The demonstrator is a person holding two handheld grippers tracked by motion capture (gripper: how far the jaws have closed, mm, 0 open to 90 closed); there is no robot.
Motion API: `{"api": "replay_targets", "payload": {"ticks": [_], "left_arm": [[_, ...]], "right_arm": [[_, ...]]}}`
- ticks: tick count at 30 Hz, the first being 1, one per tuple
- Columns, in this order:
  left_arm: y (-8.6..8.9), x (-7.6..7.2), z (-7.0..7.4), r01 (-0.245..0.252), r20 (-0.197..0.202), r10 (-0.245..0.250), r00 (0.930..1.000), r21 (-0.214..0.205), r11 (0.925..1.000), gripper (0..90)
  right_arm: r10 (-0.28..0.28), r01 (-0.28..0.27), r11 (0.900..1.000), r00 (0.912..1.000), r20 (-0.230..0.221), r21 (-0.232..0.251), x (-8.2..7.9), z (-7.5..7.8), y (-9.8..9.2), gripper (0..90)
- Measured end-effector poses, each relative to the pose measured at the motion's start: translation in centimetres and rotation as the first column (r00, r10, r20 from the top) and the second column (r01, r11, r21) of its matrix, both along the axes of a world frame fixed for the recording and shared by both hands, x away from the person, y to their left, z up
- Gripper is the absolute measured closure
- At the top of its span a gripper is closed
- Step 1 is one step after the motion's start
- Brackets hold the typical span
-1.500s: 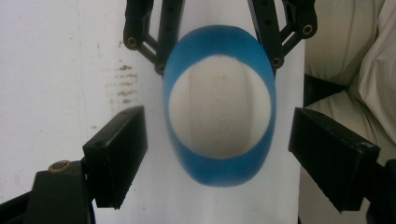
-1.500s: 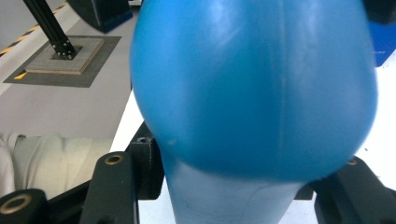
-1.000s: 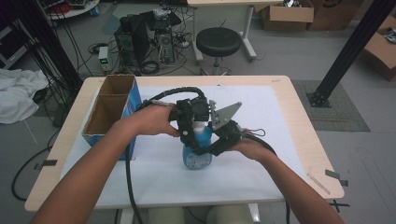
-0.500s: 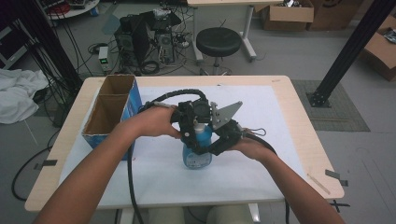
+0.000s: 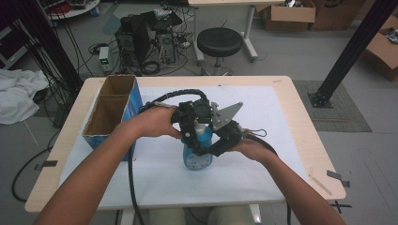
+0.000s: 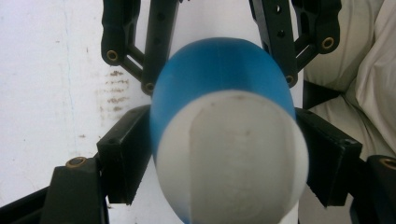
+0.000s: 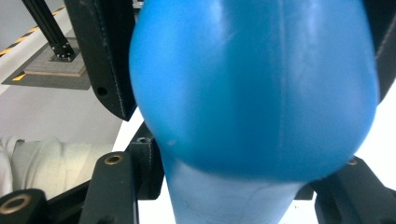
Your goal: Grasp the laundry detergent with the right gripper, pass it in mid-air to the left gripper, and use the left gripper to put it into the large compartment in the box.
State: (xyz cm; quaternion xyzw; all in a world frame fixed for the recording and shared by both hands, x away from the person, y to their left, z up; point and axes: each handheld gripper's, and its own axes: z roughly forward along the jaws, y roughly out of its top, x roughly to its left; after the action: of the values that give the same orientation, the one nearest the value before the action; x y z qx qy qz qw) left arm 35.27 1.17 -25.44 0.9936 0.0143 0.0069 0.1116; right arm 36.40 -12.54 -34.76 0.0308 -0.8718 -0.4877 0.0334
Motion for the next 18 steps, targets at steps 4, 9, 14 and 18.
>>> {"api": "replay_targets", "payload": {"ticks": [4, 9, 14, 18], "left_arm": [[0.08, 0.0, 0.04, -0.001, -0.002, 0.0, 1.0, -0.002, 1.0, 28.2], [0.08, 0.02, 0.04, 0.003, 0.001, -0.003, 1.0, -0.001, 1.0, 29.8], [0.03, 0.02, 0.04, 0.007, 0.001, -0.007, 1.0, -0.006, 1.0, 32.0], [0.01, 0.03, 0.02, 0.006, 0.001, -0.006, 1.0, -0.007, 1.0, 33.5]], "right_arm": [[-0.001, 0.001, 1.0, 1.0, 0.005, 0.003, 0.06, -0.01, -0.04, 43.8], [-0.002, 0.002, 1.0, 1.0, 0.004, 0.003, 0.05, -0.02, -0.04, 43.8], [-0.001, 0.001, 1.0, 1.0, 0.005, 0.002, 0.04, -0.06, 0.0, 43.7], [-0.002, 0.002, 1.0, 1.0, 0.004, 0.004, 0.04, -0.09, 0.02, 43.8]]}}
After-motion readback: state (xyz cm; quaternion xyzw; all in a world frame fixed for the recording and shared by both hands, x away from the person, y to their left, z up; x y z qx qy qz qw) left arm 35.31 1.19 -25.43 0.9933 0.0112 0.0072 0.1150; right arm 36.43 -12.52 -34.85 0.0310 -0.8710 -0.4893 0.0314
